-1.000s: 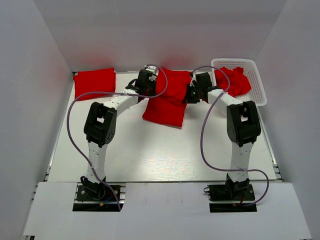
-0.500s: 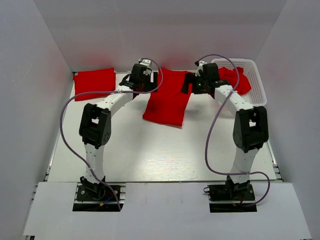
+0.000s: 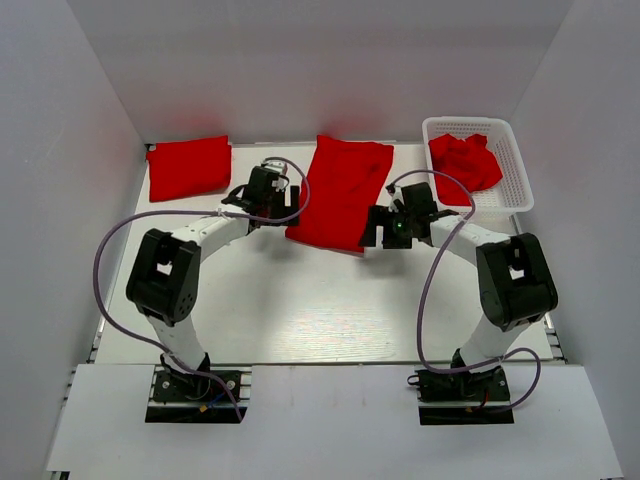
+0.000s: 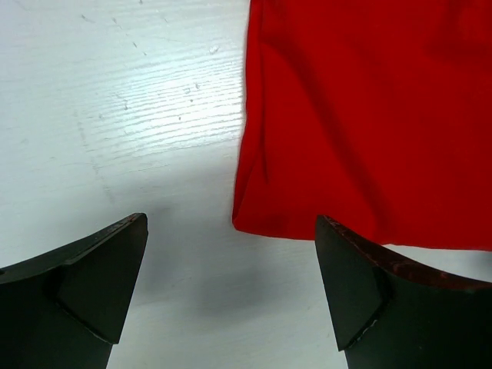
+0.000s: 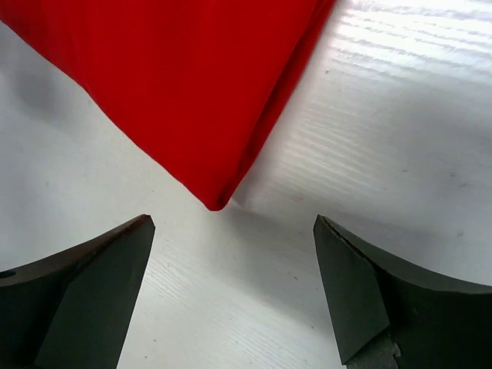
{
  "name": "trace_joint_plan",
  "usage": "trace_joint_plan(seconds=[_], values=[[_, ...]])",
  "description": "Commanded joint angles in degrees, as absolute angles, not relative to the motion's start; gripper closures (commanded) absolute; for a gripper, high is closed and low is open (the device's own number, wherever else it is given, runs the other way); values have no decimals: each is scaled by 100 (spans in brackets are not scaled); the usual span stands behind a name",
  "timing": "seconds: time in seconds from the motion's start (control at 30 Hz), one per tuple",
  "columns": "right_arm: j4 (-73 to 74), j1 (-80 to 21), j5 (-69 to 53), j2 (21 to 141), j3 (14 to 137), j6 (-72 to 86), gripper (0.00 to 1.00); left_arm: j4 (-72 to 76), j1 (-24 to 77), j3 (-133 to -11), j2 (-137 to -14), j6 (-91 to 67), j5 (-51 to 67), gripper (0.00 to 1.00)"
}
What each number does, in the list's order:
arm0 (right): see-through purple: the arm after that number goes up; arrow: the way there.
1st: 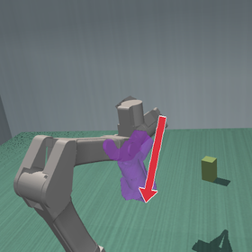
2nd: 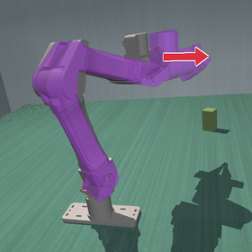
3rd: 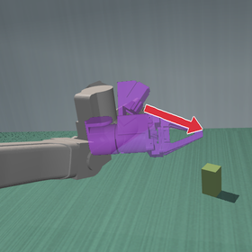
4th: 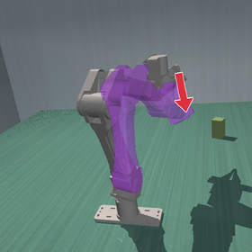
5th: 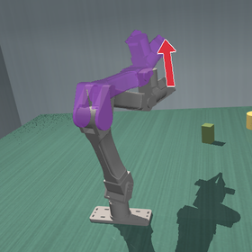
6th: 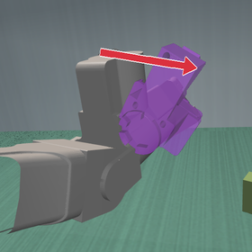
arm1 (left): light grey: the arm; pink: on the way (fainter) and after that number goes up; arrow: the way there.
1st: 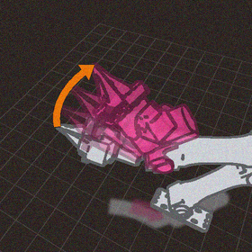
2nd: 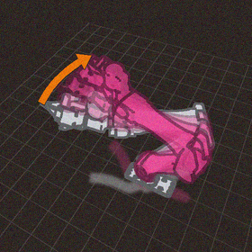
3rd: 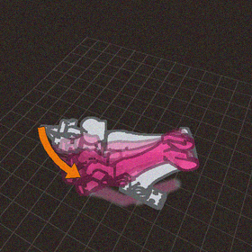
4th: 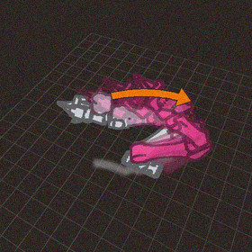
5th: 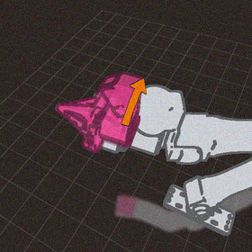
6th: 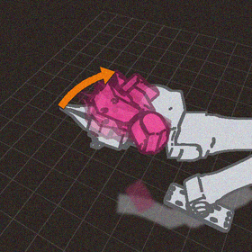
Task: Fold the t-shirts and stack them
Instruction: Grab one side of the 2/3 rectangular tshirt with both arms
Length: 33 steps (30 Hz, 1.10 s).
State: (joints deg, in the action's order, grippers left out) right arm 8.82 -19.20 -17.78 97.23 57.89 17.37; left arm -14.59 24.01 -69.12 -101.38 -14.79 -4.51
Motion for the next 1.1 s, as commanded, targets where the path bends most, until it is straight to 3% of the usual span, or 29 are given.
trace_joint_plan(seconds=[0.0,0.2,0.37,0.47,0.53,0.6,0.63,0.67,0.73,0.77,1.07], values=[[72,-1951,-2303,9825,5661,2188,10,-1204,2408,-6917,-10256,-1564,-220,0],[-307,-1960,-2355,10239,5652,2495,10,-1151,2408,-7040,-10801,-1512,35,0],[-580,-1986,-2531,10441,5546,2724,10,-1204,2408,-6918,-11004,-1564,228,14],[-720,-2004,-2636,10485,5406,2839,16,-1011,2408,-6663,-11004,-1617,299,21],[-747,-1987,-2672,10512,5388,2874,30,-958,2408,-6548,-11004,-1617,430,28],[-738,-2013,-2751,10477,5318,2891,47,-896,2408,-6548,-11065,-1617,492,44],[-747,-2004,-2751,10459,5291,2892,66,-966,2408,-6548,-11065,-1617,492,49],[-773,-2030,-2716,10424,5204,2909,74,-967,2408,-6548,-11065,-1669,544,63],[-791,-2013,-2567,10275,5063,2892,87,-880,2408,-6338,-11005,-1670,606,80],[-800,-2013,-2410,10170,4984,2900,100,-827,2408,-6163,-10899,-1731,606,100],[-300,-2030,-2627,8887,3843,2690,100,-914,2522,-4748,-9032,-2065,877,100]])
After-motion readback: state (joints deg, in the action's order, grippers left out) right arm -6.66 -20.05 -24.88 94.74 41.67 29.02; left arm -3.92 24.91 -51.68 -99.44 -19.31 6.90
